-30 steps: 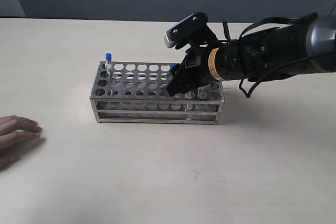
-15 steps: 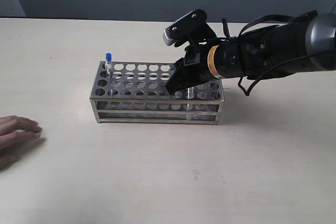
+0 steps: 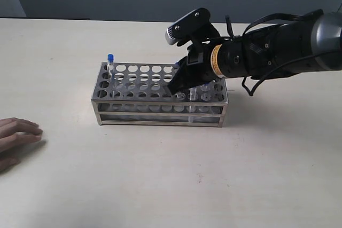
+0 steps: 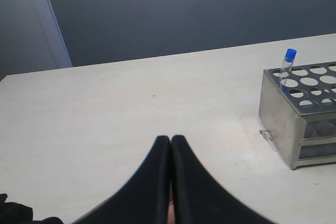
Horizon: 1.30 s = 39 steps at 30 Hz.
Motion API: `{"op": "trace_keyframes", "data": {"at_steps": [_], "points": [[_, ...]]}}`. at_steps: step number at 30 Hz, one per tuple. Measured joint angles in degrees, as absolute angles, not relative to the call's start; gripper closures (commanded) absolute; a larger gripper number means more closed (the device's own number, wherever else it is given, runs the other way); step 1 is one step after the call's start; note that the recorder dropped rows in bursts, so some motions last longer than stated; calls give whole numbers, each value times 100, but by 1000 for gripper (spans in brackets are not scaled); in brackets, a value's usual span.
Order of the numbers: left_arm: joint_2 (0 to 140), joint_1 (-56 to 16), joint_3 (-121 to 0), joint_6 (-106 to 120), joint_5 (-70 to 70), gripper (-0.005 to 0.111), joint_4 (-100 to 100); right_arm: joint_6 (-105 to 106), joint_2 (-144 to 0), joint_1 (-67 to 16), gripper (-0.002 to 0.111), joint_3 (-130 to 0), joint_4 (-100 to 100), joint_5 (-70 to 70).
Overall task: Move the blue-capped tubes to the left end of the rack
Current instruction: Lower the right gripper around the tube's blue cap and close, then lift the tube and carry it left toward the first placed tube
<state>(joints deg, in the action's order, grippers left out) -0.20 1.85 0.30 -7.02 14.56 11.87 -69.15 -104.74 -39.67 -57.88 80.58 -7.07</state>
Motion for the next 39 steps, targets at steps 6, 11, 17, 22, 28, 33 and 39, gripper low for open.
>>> {"op": "trace_keyframes", "data": {"at_steps": [6,11,17,22,28,33,39], "points": [[-20,185,30,-702,1456,106,1187,-6880,-10272,-3967,109,-5898,8058,-707],[-20,185,30,-702,1456,106,1187,-6880,-10177,-3967,109,-6000,8058,-848],[-20,185,30,-702,1456,106,1187,-6820,-10150,-4004,109,-6364,8075,-1547],[-20,185,30,-702,1456,106,1187,-6831,-10202,-4534,109,-6897,8065,-1749],[-20,185,30,-702,1456,106,1187,-6810,-10821,-4798,109,-7457,8065,-1839],[-20,185,30,-702,1456,106,1187,-6804,-11293,-4808,109,-7906,8065,-1942],[-20,185,30,-702,1456,106,1187,-6794,-11549,-4808,109,-8123,8065,-1951]]}}
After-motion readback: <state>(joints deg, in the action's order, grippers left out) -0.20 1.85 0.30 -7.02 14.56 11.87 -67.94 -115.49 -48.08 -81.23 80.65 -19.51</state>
